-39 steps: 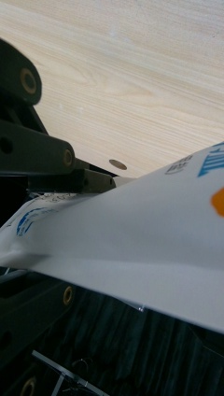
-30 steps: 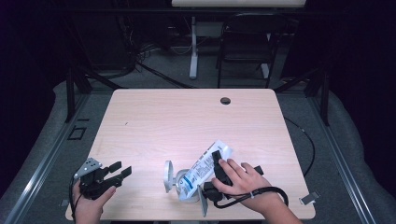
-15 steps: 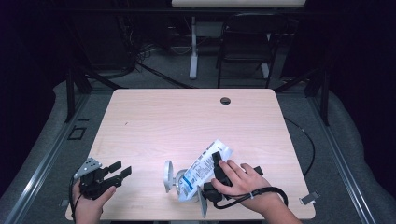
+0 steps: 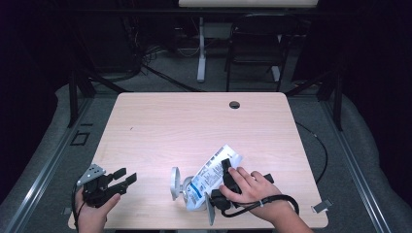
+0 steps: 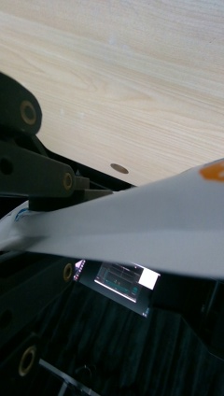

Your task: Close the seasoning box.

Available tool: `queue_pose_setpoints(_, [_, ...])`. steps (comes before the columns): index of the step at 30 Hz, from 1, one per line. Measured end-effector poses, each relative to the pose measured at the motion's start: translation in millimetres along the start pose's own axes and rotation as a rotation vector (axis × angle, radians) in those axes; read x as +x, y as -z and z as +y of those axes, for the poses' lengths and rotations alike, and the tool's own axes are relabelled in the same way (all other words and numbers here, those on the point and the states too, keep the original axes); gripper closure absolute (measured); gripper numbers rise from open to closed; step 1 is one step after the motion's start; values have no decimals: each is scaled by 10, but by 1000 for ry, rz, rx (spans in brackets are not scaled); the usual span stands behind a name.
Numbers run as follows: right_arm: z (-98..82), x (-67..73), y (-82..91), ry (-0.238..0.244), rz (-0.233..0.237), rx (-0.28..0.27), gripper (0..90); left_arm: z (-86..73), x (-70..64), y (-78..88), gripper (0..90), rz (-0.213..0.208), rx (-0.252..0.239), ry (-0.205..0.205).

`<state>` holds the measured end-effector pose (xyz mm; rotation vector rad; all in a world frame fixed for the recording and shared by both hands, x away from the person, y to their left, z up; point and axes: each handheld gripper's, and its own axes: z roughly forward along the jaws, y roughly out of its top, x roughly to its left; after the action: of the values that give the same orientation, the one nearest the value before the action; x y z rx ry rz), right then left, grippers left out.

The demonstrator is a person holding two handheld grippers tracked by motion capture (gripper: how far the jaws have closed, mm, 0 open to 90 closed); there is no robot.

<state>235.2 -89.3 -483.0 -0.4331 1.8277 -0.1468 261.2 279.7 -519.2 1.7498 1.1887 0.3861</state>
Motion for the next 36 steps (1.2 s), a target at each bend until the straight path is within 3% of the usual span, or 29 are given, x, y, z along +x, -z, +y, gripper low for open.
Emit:
queue_pose_setpoints(13, [10,-6,0,-23,5,0,874,1,2,5,476,-1,1,0])
queue_pose_setpoints(36, [25,-37,15,-19,9,2,895,-6,14,2,475,3,3,2])
